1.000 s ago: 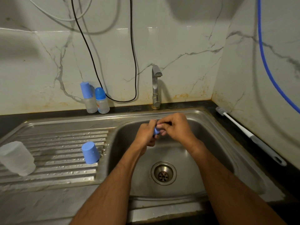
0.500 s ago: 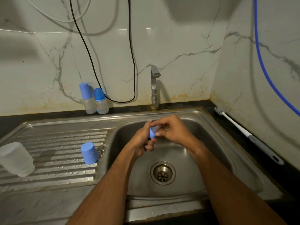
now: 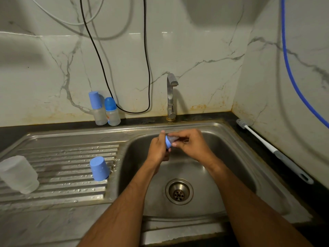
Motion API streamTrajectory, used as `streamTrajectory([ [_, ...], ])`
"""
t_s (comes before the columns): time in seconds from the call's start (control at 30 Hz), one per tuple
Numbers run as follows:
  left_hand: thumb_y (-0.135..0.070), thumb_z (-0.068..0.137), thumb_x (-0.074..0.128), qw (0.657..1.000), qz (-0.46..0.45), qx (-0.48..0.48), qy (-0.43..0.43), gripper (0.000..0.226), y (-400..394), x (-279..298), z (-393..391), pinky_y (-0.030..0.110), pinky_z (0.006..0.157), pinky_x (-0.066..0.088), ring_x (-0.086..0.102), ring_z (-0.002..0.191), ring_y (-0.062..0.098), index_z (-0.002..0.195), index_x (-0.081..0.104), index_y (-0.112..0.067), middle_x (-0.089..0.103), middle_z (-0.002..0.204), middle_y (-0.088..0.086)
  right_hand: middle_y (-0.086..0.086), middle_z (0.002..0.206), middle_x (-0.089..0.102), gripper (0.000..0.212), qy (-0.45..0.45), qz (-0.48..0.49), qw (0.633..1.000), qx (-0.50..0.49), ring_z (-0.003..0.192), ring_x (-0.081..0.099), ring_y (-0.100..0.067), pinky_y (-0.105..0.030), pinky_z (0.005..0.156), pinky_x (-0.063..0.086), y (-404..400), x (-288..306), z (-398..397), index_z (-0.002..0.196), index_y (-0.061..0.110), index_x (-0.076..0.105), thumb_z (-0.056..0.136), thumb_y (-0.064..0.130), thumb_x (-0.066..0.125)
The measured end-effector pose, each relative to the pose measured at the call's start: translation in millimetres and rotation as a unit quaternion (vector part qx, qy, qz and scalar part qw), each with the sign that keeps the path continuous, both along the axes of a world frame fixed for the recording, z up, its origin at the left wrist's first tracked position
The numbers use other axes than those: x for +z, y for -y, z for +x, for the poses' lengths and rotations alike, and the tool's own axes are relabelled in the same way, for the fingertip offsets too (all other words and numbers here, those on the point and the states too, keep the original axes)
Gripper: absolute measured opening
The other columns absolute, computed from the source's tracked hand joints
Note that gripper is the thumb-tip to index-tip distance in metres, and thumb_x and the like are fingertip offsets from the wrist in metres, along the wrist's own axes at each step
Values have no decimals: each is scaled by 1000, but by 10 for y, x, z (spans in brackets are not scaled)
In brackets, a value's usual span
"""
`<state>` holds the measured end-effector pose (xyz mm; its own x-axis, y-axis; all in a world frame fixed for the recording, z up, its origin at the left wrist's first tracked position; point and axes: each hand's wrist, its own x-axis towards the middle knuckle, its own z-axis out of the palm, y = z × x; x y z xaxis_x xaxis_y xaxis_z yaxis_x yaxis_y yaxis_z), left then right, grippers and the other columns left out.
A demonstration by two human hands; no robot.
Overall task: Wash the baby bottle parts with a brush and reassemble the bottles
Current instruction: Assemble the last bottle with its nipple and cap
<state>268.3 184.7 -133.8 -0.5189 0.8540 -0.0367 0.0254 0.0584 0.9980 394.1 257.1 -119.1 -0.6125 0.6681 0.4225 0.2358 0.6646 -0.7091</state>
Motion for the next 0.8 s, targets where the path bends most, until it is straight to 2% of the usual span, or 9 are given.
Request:
streamTrajectory([
  [0.13, -40, 107, 35, 1000, -12, -18, 11, 47, 35, -14, -28, 20, 44, 33, 39, 46, 7, 105, 64, -3, 52, 61, 1, 0, 109, 74, 30, 0, 41, 999, 1, 102, 67, -9, -27, 95, 54, -12, -1, -8, 112, 16, 77, 84, 6, 77],
  [0.3, -36, 106, 37, 996, -9, -81, 23, 47, 76, 60, -72, 20, 45, 32, 39, 48, 7, 118, 59, 4, 54, 61, -1, 3, 94, 75, 20, 7, 41, 999, 9, 79, 69, 0, -13, 76, 55, -43, 123, 63, 105, 13, 79, 87, 4, 75],
  [0.43, -36, 107, 36, 990, -13, -140, 31, 45, 99, 120, -109, 21, 44, 31, 37, 49, 11, 118, 57, 2, 51, 61, 2, 0, 84, 77, 19, 10, 8, 1000, 22, 65, 72, -8, -20, 70, 59, -91, 224, 146, 102, 11, 79, 86, 1, 75],
  [0.53, -38, 108, 36, 987, -2, -153, 56, 46, 114, 76, -119, 21, 43, 30, 35, 50, 12, 119, 56, 1, 50, 61, 4, -1, 93, 77, 25, 29, -5, 999, 32, 73, 72, -5, -16, 70, 57, -65, 211, 134, 108, 13, 78, 85, 4, 77],
  [0.6, -40, 107, 37, 987, 8, -145, 74, 43, 122, 42, -129, 21, 44, 31, 34, 50, 11, 119, 58, -3, 49, 62, 4, 2, 104, 76, 31, 35, 1, 999, 26, 88, 70, -3, -16, 80, 55, -38, 182, 99, 112, 18, 77, 83, 7, 80],
  [0.67, -42, 107, 37, 983, 11, -149, 109, 42, 124, 32, -126, 21, 46, 31, 35, 51, 10, 115, 59, -7, 49, 64, 4, 5, 110, 75, 35, 25, 10, 999, 28, 100, 68, -5, -23, 89, 55, -20, 153, 62, 112, 23, 77, 81, 7, 81],
  [0.8, -51, 105, 36, 976, 25, -151, 153, 53, 79, -11, -69, 29, 58, 42, 51, 60, 16, 100, 64, -7, 58, 73, 11, 1, 103, 77, 27, 30, 34, 999, 15, 93, 69, -4, -28, 88, 58, -2, 97, 14, 107, 19, 79, 82, 8, 81],
])
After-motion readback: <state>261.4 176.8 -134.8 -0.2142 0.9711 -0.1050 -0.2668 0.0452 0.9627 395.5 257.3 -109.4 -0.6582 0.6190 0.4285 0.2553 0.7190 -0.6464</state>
